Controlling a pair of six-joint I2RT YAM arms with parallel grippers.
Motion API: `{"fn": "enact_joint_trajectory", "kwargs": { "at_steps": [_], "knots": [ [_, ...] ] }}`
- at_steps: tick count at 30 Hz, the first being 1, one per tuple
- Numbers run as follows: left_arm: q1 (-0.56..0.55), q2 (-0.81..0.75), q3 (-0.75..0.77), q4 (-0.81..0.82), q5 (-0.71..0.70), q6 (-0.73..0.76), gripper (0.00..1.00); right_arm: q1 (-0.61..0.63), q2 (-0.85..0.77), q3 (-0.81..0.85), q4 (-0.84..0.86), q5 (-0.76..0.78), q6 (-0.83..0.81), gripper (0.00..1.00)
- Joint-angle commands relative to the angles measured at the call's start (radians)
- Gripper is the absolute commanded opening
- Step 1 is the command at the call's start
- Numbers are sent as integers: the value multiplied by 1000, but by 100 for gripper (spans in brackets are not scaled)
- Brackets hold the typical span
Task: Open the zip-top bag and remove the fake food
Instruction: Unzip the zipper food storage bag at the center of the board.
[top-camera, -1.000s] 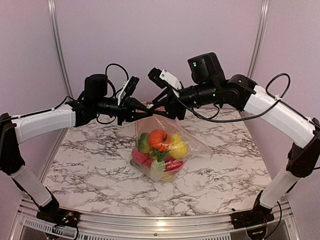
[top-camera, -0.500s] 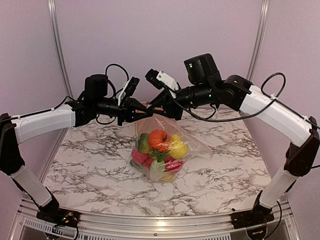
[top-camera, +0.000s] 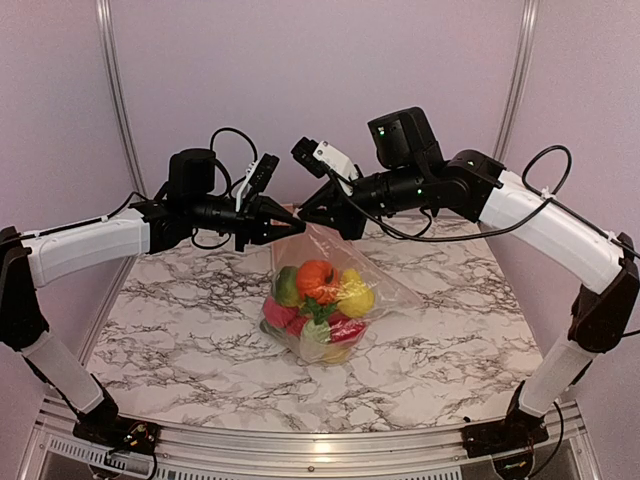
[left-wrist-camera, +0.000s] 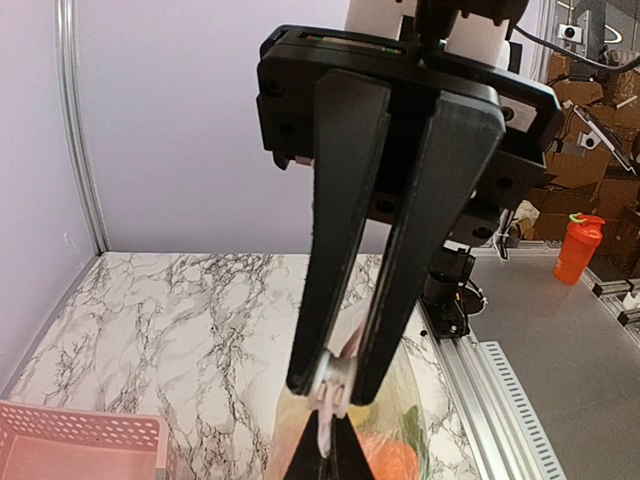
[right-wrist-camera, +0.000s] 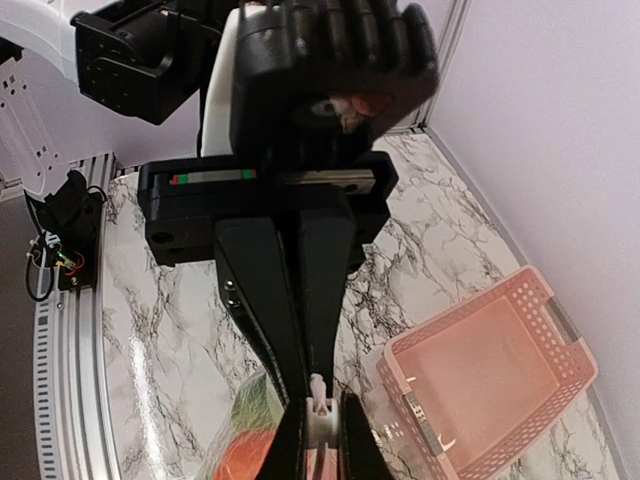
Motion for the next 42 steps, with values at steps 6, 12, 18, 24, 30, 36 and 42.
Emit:
{"fn": "enact_joint_trajectory", "kwargs": {
  "at_steps": [6,12,18,24,30,36,42],
  "knots": [
    [-6,-48,-40,54,-34,-15,0,7,1,17,-6,34,3,0],
    [-5,-68,-66,75,-52,-16,0,7,-3,10,-21,42,0,0],
    [-3,-73,-77,89,-65,-22,0,7,-9,-5,-32,43,2,0],
    [7,-85,-101,136,-69,-50,0,7,-22,-29,-39,53,6,0],
    [15,-101,-127,176,-67,-71,0,7,-37,-47,-44,72,5,0],
    [22,-107,-134,187,-62,-78,0,7,-40,-47,-59,87,4,0],
    [28,-114,-140,194,-66,-83,0,7,-55,-56,-73,96,7,0]
  ]
}}
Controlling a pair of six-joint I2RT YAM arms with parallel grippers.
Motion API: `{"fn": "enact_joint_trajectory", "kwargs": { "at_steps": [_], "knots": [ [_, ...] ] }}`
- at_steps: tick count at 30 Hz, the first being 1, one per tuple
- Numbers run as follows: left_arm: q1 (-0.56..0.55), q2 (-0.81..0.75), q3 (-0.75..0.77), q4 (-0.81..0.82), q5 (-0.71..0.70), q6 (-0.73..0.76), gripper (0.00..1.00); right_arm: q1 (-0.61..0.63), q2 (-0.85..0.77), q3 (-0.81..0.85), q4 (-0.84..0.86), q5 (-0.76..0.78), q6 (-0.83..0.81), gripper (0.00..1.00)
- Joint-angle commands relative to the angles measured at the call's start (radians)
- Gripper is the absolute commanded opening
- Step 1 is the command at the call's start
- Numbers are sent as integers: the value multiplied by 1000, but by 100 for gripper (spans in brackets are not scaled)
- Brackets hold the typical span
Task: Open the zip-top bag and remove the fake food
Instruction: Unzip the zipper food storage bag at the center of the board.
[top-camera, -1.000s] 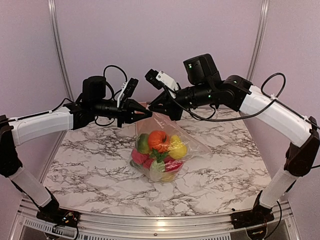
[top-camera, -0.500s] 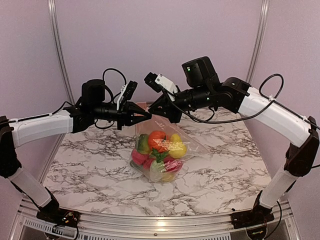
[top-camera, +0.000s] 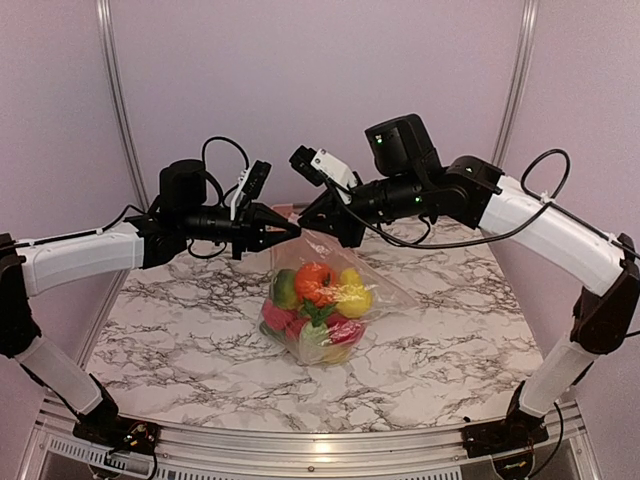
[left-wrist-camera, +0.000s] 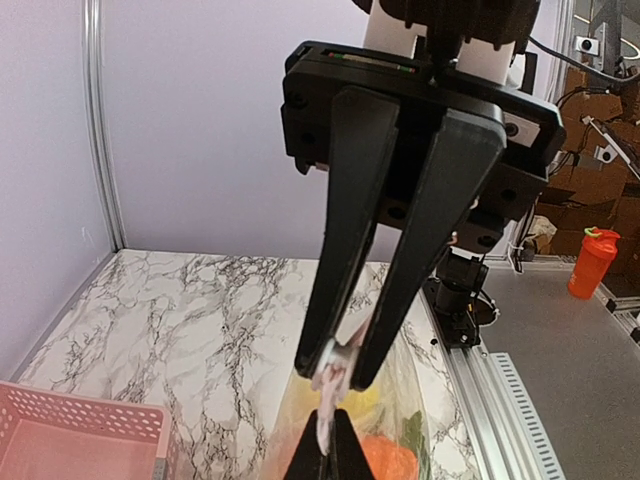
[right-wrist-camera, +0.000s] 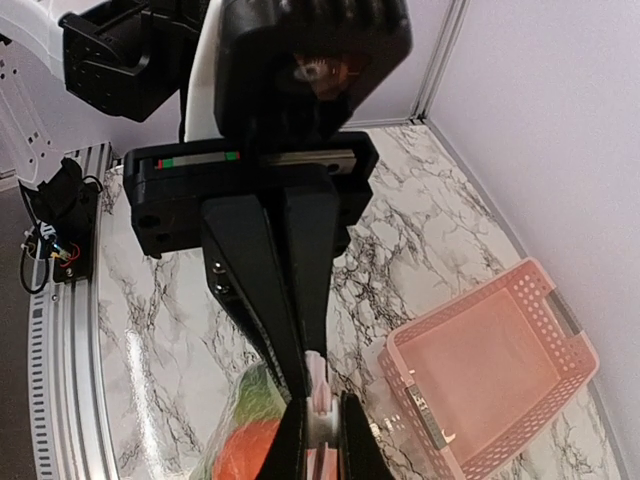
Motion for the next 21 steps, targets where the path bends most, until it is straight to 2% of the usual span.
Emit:
{"fn": "enact_joint_trajectory", "kwargs": {
  "at_steps": [1,21],
  "knots": [
    [27,-57,-16,54,1,-11,0,-3,-47,-21,-86,56,8,0],
    [73,-70,-28,80,-31,-18,0,-3,-179,-173,-114,123,71,0]
  ]
}}
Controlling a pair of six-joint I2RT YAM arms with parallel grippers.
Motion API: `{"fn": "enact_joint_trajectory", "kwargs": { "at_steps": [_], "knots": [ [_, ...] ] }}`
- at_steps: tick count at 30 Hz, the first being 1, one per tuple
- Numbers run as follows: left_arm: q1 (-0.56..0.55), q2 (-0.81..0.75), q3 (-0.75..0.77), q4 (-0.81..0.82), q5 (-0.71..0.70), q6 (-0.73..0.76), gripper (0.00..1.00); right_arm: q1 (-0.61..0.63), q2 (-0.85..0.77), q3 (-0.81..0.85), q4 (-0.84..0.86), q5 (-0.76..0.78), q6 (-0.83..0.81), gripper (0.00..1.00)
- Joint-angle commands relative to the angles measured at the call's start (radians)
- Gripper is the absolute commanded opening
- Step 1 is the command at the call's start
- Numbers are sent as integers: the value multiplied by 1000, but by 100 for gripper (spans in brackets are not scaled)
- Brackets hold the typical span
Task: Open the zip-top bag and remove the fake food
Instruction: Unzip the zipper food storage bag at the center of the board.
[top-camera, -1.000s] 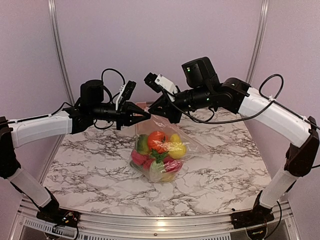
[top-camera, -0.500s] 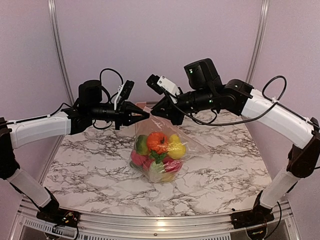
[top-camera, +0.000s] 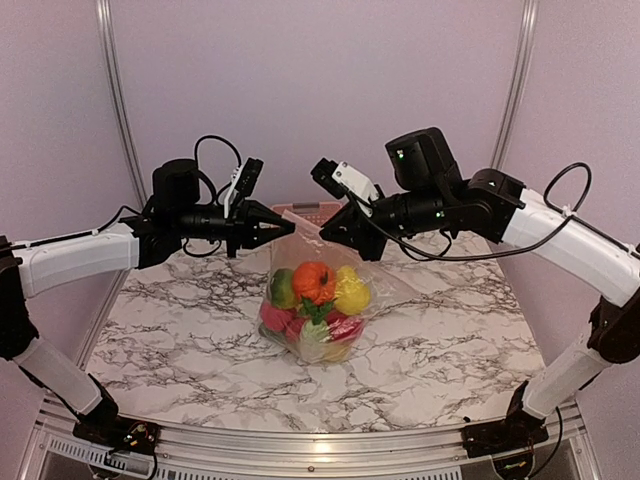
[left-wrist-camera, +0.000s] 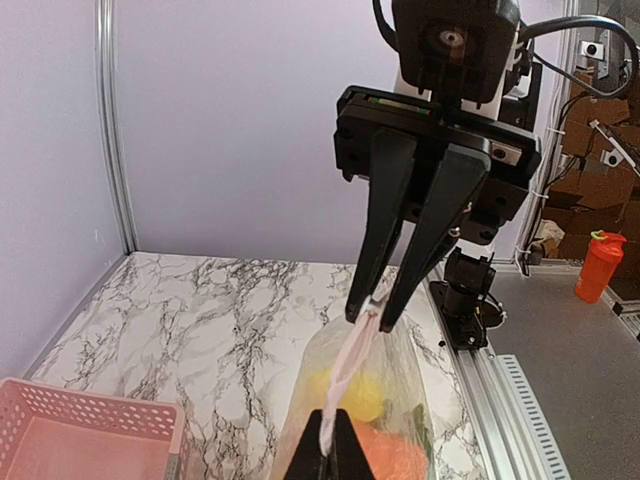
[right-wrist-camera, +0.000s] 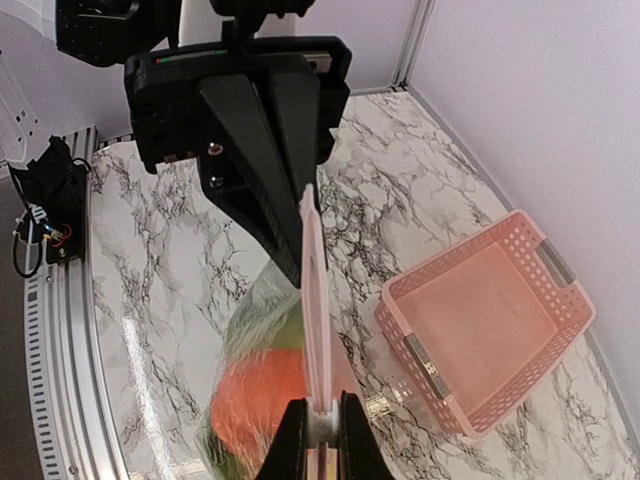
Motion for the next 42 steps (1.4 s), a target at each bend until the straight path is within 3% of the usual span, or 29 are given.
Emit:
{"fn": "enact_joint_trajectory", "kwargs": {
  "at_steps": [1,42],
  "knots": [
    [51,-48,-7,64,-32,-12,0,-4,-73,-39,-111,64,39,0],
    [181,20,-89,247,-31,-120,0,-4,-257,-212,-306,147,144,0]
  ]
}}
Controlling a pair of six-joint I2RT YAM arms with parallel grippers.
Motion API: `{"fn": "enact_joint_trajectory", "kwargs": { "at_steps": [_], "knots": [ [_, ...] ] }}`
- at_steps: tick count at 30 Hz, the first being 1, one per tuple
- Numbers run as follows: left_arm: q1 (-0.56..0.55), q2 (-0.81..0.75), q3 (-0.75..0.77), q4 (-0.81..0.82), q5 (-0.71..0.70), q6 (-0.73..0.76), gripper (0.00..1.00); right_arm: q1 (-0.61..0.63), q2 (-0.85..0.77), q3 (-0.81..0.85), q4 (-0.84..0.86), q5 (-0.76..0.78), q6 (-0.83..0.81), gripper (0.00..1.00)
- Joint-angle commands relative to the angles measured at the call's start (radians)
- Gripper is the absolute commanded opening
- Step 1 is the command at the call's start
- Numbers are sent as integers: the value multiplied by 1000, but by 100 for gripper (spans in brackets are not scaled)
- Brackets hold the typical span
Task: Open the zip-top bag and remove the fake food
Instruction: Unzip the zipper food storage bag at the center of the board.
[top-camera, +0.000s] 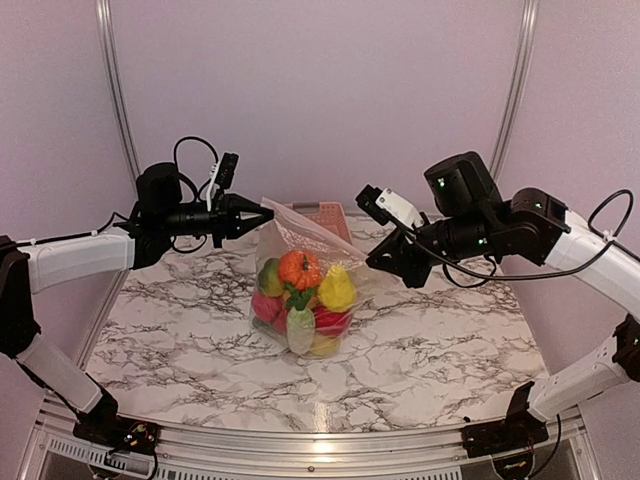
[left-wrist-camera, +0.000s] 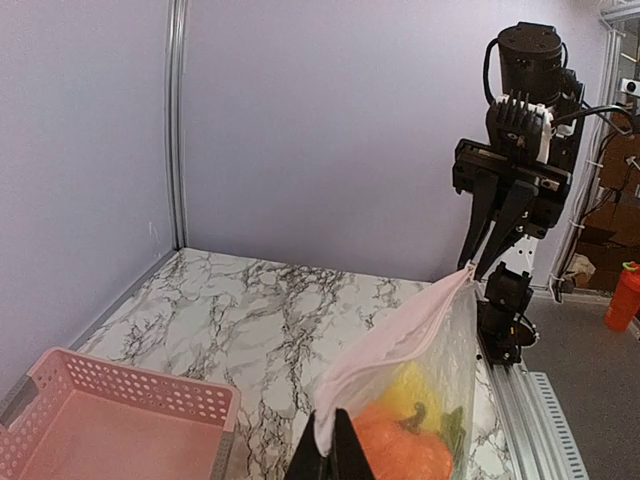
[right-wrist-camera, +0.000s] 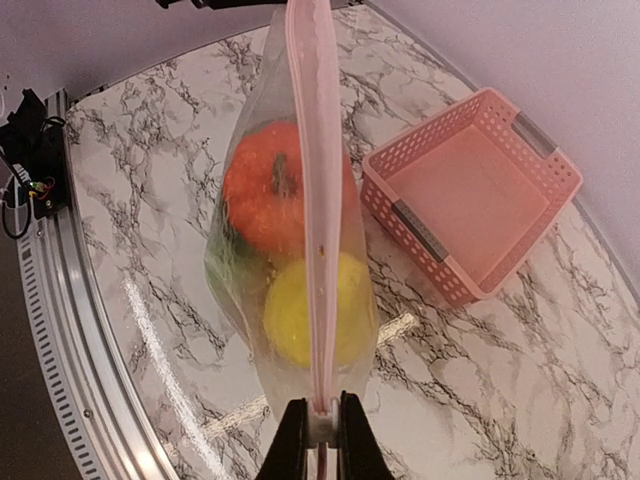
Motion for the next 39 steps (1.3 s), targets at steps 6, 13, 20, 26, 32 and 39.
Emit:
{"fn": "enact_joint_trajectory", "kwargs": {
  "at_steps": [6,13,20,26,32,39],
  "knots": [
    [59,21,-22,85,-40,-18,0,-4,-45,-18,-173,33,41,0],
    [75,33,-31,103,-35,-25,0,-4,-52,-15,-203,36,54,0],
    [87,39,-47,127,-33,-33,0,-4,-59,-13,-228,38,74,0],
    [93,46,-51,138,-29,-38,0,-4,-67,-17,-242,38,87,0],
    [96,51,-54,154,-20,-49,0,-4,-73,-17,-250,41,93,0],
    [95,55,-58,199,11,-85,0,-3,-60,-14,-221,11,93,21]
  ]
}}
